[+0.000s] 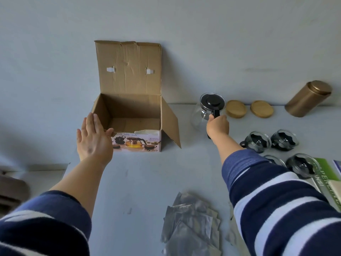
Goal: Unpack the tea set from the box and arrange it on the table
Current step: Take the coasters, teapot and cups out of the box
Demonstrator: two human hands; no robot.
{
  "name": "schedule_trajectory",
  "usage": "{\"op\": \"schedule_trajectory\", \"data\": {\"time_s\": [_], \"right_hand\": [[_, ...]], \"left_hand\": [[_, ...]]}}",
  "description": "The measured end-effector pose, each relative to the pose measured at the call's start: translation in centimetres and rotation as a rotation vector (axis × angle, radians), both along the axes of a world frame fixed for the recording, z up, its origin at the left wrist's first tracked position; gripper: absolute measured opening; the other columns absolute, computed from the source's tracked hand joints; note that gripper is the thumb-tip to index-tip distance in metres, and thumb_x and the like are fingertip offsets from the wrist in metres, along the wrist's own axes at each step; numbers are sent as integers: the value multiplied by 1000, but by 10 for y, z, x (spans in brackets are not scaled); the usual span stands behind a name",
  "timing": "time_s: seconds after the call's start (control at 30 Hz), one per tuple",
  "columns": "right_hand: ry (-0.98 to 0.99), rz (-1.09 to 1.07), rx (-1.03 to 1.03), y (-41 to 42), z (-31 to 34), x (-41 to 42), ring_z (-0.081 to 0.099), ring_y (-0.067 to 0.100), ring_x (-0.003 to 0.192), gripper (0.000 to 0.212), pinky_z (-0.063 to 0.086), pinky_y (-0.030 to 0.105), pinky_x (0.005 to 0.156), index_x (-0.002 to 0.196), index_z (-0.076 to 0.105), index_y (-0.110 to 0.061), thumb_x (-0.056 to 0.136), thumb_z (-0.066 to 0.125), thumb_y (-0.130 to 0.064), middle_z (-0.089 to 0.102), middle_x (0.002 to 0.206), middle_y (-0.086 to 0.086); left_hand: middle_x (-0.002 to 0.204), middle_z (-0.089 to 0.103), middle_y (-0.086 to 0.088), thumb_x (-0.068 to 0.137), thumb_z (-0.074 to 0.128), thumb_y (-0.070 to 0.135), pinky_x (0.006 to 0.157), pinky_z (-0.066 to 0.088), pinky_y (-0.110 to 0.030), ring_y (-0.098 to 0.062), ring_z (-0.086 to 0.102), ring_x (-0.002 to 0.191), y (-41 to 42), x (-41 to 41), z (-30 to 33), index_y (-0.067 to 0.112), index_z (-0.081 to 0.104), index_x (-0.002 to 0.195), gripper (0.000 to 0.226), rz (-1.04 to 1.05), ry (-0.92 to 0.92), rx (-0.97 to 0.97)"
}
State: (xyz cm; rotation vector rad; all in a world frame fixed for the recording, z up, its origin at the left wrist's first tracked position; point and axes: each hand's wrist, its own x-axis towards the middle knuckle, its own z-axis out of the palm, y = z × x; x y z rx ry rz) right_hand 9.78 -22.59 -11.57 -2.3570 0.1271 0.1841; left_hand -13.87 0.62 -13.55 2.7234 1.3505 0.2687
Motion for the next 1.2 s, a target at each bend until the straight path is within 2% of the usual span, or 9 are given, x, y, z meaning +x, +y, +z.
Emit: {"op": "schedule_trajectory", "data": {"time_s": [0.3, 0.43, 0.6, 0.7, 0.83, 0.97, 1.07, 1.13, 1.2], "right_hand": [[9, 45, -18, -2, -3, 8, 51, 39, 121, 44, 44, 43, 91, 131, 39, 1, 100, 44, -29, 52, 133, 23], [48, 62, -41, -4, 0, 13, 53, 38, 118, 48, 44, 37, 82, 130, 43, 1, 98, 48, -34, 53, 131, 22], [74, 10, -159, -7, 5, 5, 42, 38, 126, 67, 43, 48, 98, 138, 34, -7, 89, 57, -48, 38, 141, 16], [-144, -19, -123, -6, 11, -18, 37, 36, 126, 54, 40, 48, 97, 134, 39, -16, 89, 61, -35, 30, 142, 12], [-244, 115, 72, 7, 11, -57, 47, 29, 113, 33, 42, 37, 86, 123, 49, -16, 91, 57, -23, 42, 129, 9], [22, 267, 180, 26, -2, -98, 59, 27, 87, 18, 45, 32, 72, 109, 49, -15, 95, 42, -25, 64, 106, 8], [426, 110, 320, 40, -12, -119, 59, 25, 63, 22, 46, 31, 59, 111, 39, -15, 97, 35, -30, 65, 89, 11], [592, -22, 438, 42, -9, -123, 56, 20, 54, 28, 43, 26, 53, 120, 41, -11, 100, 33, -28, 62, 77, 10], [631, -70, 499, 41, -5, -119, 57, 18, 55, 32, 43, 26, 56, 126, 46, -9, 101, 33, -25, 64, 84, 10]], "left_hand": [[162, 0, -6, 102, 18, 42, 122, 2, -38, -22, -1, 149, -2, 1, 1, 9, 4, 154, 63, 17, 1, 11], [162, -1, -5, 102, 18, 41, 122, 2, -38, -23, -1, 149, -3, 1, 2, 9, 4, 154, 63, 16, 9, 9], [162, -2, -5, 102, 16, 42, 122, 2, -39, -23, -1, 149, -4, -2, 3, 10, 5, 154, 62, 4, 21, 3], [162, -2, -5, 102, 16, 43, 122, 2, -40, -22, -2, 149, -3, -3, 6, 10, 6, 154, 62, -5, 30, -12], [162, -2, -5, 102, 16, 42, 121, 5, -42, -23, 1, 149, -5, -7, 8, 9, 7, 154, 63, -10, 45, -21], [162, -7, -3, 102, 14, 42, 121, 1, -44, -21, -3, 149, -4, -7, 13, 8, 4, 153, 63, -10, 88, -53], [162, -7, -2, 102, 20, 41, 120, 2, -46, -23, -1, 149, -1, -6, 14, 10, 6, 153, 61, -36, 53, -104], [162, 4, -3, 101, 31, 39, 120, 9, -47, -25, 9, 148, 5, -9, 14, 14, 13, 153, 60, -76, -115, -186], [157, 24, -5, 98, 40, 37, 116, 23, -47, -28, 27, 142, 16, -13, 17, 19, 20, 151, 59, -37, -396, -339]]}}
